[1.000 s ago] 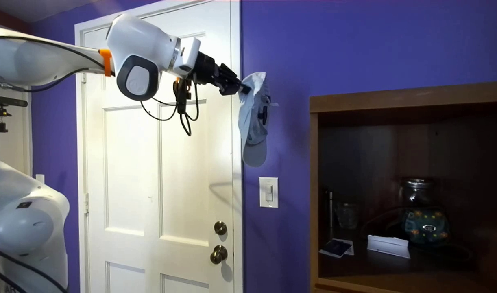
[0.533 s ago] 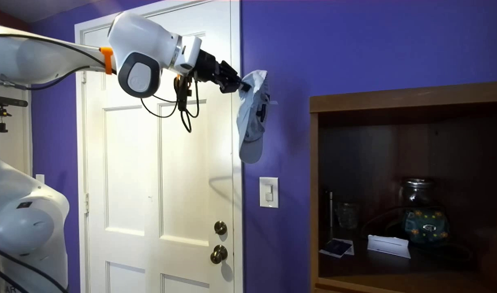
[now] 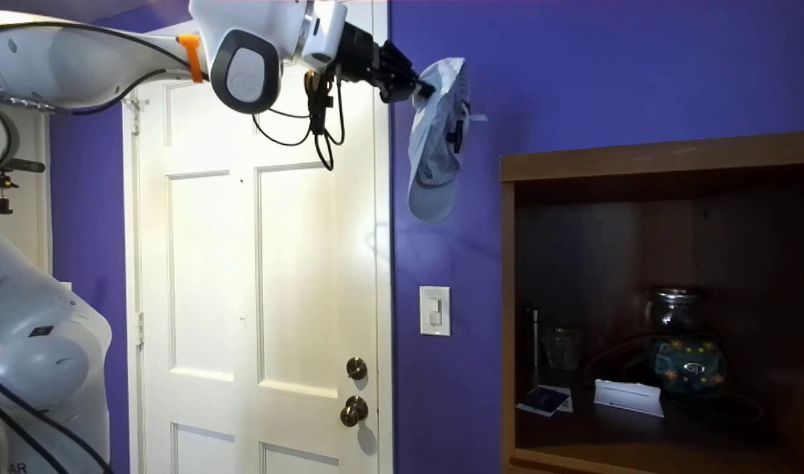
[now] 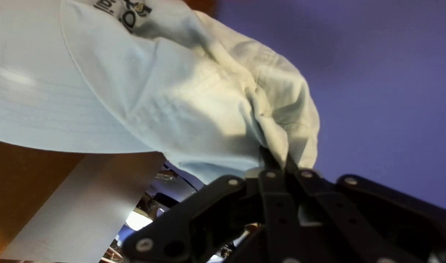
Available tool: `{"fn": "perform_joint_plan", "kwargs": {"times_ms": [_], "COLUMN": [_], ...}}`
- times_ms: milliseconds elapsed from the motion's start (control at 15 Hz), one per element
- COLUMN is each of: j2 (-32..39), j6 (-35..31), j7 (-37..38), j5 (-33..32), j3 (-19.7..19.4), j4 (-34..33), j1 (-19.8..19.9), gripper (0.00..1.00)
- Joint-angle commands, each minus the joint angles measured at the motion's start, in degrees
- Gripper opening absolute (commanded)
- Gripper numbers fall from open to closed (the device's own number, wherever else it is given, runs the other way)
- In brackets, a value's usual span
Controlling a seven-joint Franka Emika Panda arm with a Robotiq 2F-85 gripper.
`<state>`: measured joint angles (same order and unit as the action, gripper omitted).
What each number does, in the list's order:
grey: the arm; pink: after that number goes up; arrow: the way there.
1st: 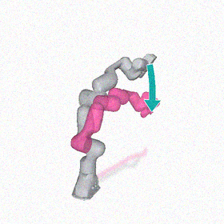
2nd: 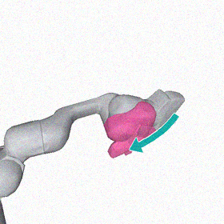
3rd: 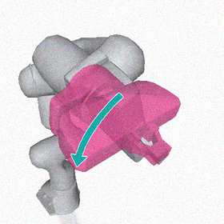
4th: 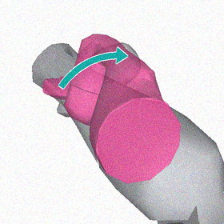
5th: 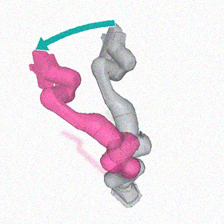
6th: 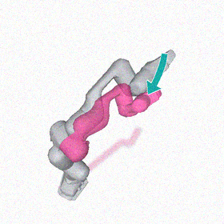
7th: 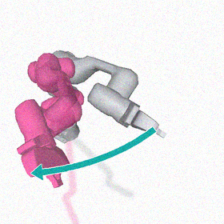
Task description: Pick up the white cap from the door and put it on top of the brown chest of drawers
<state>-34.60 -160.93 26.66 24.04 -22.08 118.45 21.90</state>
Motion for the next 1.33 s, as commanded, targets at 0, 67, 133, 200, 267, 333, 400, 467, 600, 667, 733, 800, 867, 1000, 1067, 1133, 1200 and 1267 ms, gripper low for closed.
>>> {"fn": "perform_joint_plan", "kwargs": {"times_ms": [0,67,133,200,267,333,400,467,600,667,733,800,867,1000,1067,1133,1200,1267], "j2": [6.5,7.71,9.01,10.53,12.12,13.5,15.49,11.11,13.64,14.38,14.88,15.19,15.32,17.16,18.86,19.7,21.33,22.99], "j6": [6.74,8.37,9.81,11.01,11.37,11.58,10.49,10.19,10.22,10.14,10.14,10.14,10.14,10.26,12.05,12.74,14.08,15.58], "j7": [0.28,-0.45,-1.72,-2.25,-2.96,-3.5,-2.93,-3.13,-3.14,-3.15,-3.14,-3.14,-3.14,-3.52,-2.59,-4.05,-4.23,-3.78], "j5": [5.06,6.74,8.47,9.97,11.58,12.82,13.56,11.55,12.63,12.79,12.85,12.88,12.9,14.2,14.13,15.12,15.99,16.9], "j3": [-6.31,-8.41,-10.73,-12.67,-14.79,-16.38,-17.32,-13.97,-15.6,-15.71,-15.7,-15.68,-15.68,-17.17,-18.15,-19.46,-20.87,-21.97], "j4": [-11.83,-14.3,-16.74,-19.2,-21.33,-22.88,-23.91,-18.75,-20.92,-21.39,-21.79,-22.06,-22.23,-24.33,-25.93,-26.85,-28.35,-29.65], "j1": [-4.44,-5.85,-7.37,-8.34,-9.46,-10.01,-9.69,-7.57,-7.72,-7.67,-7.67,-7.71,-7.72,-8.62,-8.37,-9.27,-9.53,-9.3], "gripper": [0.01,0.01,0.01,0.01,0.01,0.01,0.01,0.04,0.04,0.04,0.04,0.04,0.04,0.01,0.01,0.01,0.01,0.01]}}
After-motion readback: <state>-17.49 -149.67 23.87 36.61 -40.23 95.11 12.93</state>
